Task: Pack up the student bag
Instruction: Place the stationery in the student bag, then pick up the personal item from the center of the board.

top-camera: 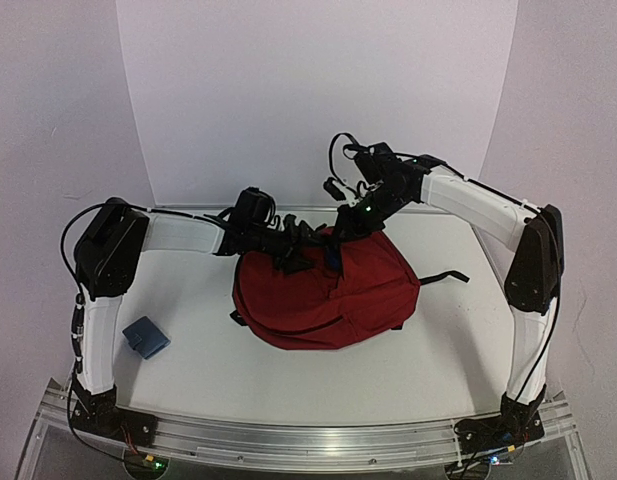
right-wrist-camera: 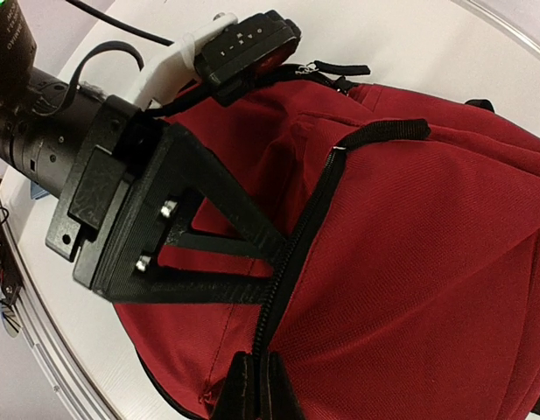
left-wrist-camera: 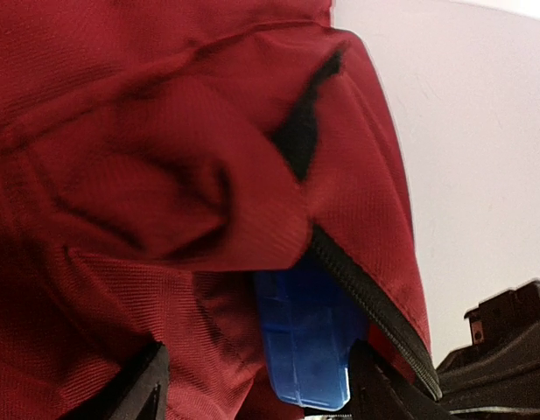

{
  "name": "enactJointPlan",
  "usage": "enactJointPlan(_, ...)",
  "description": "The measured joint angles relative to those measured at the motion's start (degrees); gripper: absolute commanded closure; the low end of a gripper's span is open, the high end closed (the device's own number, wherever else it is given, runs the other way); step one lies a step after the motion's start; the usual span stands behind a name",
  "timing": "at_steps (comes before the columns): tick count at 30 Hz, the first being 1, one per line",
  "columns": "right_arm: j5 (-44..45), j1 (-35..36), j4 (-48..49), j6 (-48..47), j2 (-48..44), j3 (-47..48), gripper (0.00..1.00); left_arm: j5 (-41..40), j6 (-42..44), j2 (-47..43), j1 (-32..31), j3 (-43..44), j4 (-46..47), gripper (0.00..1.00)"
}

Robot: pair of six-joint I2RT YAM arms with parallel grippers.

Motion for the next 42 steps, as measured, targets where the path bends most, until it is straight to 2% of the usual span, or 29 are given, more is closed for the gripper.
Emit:
enactJointPlan(2, -0.22, 0.00, -0.10, 0.00, 0.00, 0.00, 1.00, -0.18, 0.32, -0.02, 0.00, -0.03, -0.53, 0.55)
enactJointPlan(6, -0.44, -0.01, -0.12, 0.02, 0.00, 0.00, 1.00, 0.35, 1.00, 0.41, -0.08, 0.52, -0.48, 0.67)
enactJointPlan(8, -0.58, -0.02, -0.13, 0.02, 0.01, 0.01, 1.00, 1.23, 1.15, 1.80, -0.44, 2.32, -0.55, 0.69)
enactJointPlan(14, -0.43, -0.50, -0.39, 0.04, 0.02, 0.12, 1.00, 5.67, 1.64, 12.12, -3.05, 15.76, 0.44, 0.70)
enactJointPlan(16, -0.18, -0.96, -0.64, 0.04, 0.02, 0.19, 1.00, 6.88, 1.63, 14.61, -3.58, 18.62, 0.58, 0.65)
enactJointPlan(19, -0.23, -1.32, -0.88, 0.07, 0.02, 0.36, 1.00, 7.60, 1.52, 15.10, -3.65, 18.86, 1.39, 0.42)
enactJointPlan(21, -0.30, -1.31, -0.97, 0.09, 0.02, 0.42, 1.00, 7.34, 1.53, 13.79, -3.58, 16.43, 3.24, 0.32)
enactJointPlan(24, -1.17, -1.29, -1.11, 0.09, 0.02, 0.42, 1.00, 5.32, 3.43, 7.10, -3.47, 9.12, 1.85, 0.24)
enactJointPlan(27, -1.55, -1.53, -1.03, 0.01, 0.02, 0.34, 1.00, 0.47, 7.08, -0.64, -3.37, 4.39, -8.43, 0.15)
enactJointPlan(30, -1.87, -2.04, -0.79, -0.07, 0.02, -0.27, 1.00, -6.58, 9.88, -8.20, -3.37, 2.47, -20.40, 0.02)
enactJointPlan(33, -2.18, -2.48, -0.32, -0.26, 0.02, -1.36, 1.00, -15.52, 10.31, -17.74, -3.38, -0.56, -31.17, 0.00)
enactJointPlan(37, -2.57, -2.58, 0.03, -0.45, 0.04, -2.18, 1.00, -26.59, 3.24, -33.89, -3.02, -10.74, -42.76, 0.00)
enactJointPlan(42, -3.01, -2.62, 0.36, -0.55, 0.03, -2.25, 1.00, -37.37, -12.52, -51.50, -2.64, -28.09, -55.14, 0.00)
